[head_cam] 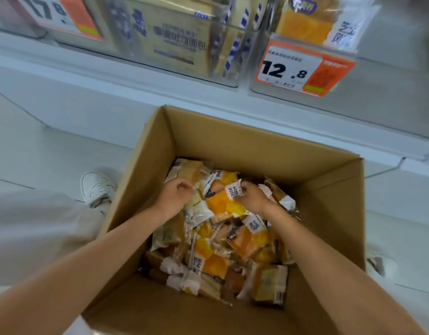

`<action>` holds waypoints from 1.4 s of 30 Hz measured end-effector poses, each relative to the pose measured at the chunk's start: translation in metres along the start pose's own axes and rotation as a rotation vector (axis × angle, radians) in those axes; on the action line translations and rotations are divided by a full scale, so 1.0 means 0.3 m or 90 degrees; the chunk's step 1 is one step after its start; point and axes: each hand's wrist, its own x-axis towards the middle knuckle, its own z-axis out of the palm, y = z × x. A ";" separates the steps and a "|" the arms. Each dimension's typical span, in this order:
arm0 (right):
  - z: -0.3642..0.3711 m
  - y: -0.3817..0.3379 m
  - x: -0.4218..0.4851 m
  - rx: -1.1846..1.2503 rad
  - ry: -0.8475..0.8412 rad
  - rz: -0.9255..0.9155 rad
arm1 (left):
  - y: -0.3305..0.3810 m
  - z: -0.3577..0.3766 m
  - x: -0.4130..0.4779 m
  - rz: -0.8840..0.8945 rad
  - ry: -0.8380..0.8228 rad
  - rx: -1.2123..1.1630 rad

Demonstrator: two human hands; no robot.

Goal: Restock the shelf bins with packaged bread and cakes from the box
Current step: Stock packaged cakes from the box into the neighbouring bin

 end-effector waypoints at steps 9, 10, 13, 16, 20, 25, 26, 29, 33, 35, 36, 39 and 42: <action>-0.138 -0.014 -0.183 0.492 -0.085 -0.014 | 0.042 0.080 -0.013 -0.148 -0.228 -0.283; -0.131 -0.009 -0.190 0.502 -0.121 -0.020 | 0.043 0.085 -0.022 -0.164 -0.259 -0.348; -0.086 0.029 -0.205 0.407 -0.091 -0.019 | 0.010 0.079 -0.034 -0.163 -0.160 -0.334; -0.016 0.139 -0.176 0.210 -0.033 0.066 | -0.052 0.045 -0.025 -0.158 -0.079 -0.283; 0.087 0.209 -0.148 0.087 -0.038 0.125 | -0.097 0.028 -0.022 -0.176 -0.052 -0.296; 0.082 0.179 -0.165 0.091 -0.031 0.088 | -0.087 0.033 -0.008 -0.150 -0.029 -0.312; 0.058 0.162 -0.177 0.128 -0.025 0.048 | -0.077 0.030 -0.006 -0.143 -0.022 -0.315; -0.041 0.065 -0.223 0.283 0.036 -0.024 | -0.032 0.018 -0.008 -0.116 -0.011 -0.315; -0.139 -0.073 -0.237 0.513 0.078 -0.054 | 0.060 0.009 -0.042 -0.088 -0.055 -0.322; -0.160 -0.147 -0.243 0.561 0.083 -0.044 | 0.125 0.008 -0.074 -0.055 -0.146 -0.271; -0.165 -0.175 -0.247 0.549 0.097 -0.040 | 0.150 0.011 -0.090 -0.040 -0.185 -0.241; -0.191 -0.244 -0.303 0.488 0.111 -0.062 | 0.225 0.026 -0.131 0.042 -0.160 -0.174; -0.253 -0.282 -0.407 0.441 0.107 -0.089 | 0.318 0.023 -0.217 0.192 -0.057 -0.087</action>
